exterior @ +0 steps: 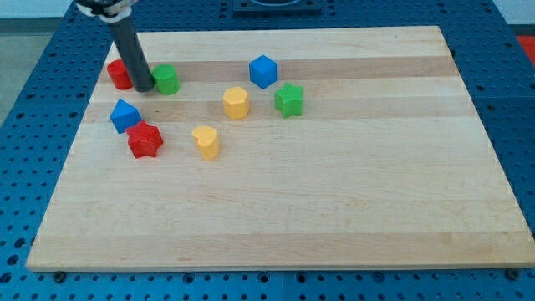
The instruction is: Move the red circle to down and slightly right
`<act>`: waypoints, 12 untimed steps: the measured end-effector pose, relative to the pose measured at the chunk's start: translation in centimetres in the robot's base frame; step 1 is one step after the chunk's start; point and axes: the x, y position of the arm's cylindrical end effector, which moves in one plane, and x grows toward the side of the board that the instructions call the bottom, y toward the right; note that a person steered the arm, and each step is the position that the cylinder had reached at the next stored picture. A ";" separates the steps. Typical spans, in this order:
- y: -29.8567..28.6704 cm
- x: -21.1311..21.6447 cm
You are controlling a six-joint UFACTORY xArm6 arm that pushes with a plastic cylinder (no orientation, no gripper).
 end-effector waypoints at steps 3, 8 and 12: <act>2.4 -4.1; -8.8 -9.3; -5.6 -6.1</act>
